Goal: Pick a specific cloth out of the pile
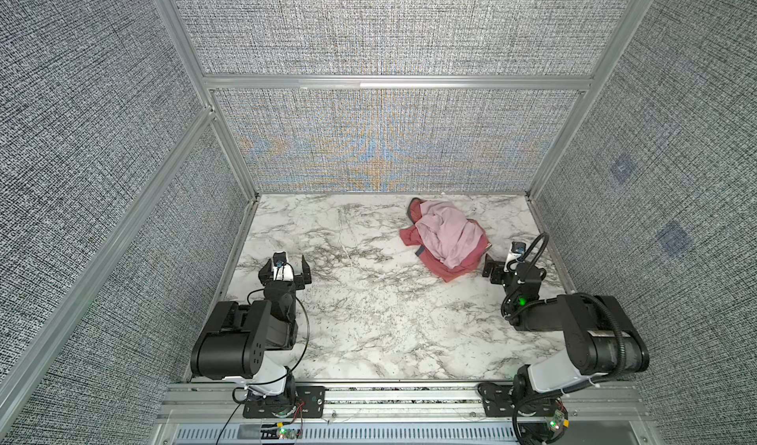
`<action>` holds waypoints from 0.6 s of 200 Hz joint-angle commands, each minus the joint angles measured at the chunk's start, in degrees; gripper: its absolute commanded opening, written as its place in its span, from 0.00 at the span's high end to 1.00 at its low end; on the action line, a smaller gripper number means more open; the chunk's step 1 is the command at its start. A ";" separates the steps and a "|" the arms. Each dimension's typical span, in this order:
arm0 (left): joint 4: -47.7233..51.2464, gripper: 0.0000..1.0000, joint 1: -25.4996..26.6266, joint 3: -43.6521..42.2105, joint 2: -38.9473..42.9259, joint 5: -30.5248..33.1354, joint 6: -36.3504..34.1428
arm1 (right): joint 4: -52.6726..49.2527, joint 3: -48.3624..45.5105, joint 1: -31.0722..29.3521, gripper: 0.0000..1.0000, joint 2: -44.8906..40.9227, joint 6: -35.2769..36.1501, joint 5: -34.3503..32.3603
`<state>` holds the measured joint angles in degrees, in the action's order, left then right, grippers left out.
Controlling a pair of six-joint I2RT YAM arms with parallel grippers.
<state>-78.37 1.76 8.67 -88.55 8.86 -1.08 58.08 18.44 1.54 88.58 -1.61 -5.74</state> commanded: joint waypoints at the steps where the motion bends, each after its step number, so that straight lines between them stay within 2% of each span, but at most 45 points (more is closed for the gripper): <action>1: -2.06 0.01 0.00 -0.05 -0.04 -0.24 0.20 | 0.49 0.10 -0.05 0.01 -0.03 -0.02 -0.33; 73: -1.82 0.01 -0.09 0.21 -0.04 -0.31 0.14 | 0.12 0.23 -0.05 0.01 0.01 -0.15 -0.14; 99: -1.35 0.17 -0.09 0.14 0.96 1.07 0.22 | -1.41 0.47 -0.05 0.01 -1.97 -0.47 -1.11; 107: 1.70 0.20 -0.09 0.29 3.36 2.63 1.62 | -5.90 1.42 -0.36 0.01 -5.00 -0.37 -2.60; 120: 3.83 0.25 -0.05 0.36 6.26 0.11 -0.66 | -15.60 4.15 -0.83 0.01 -11.28 -0.56 -4.23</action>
<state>-76.60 1.74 8.67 -86.08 9.08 -0.99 53.58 19.14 1.34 84.51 -1.61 -6.72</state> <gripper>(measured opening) 0.780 0.989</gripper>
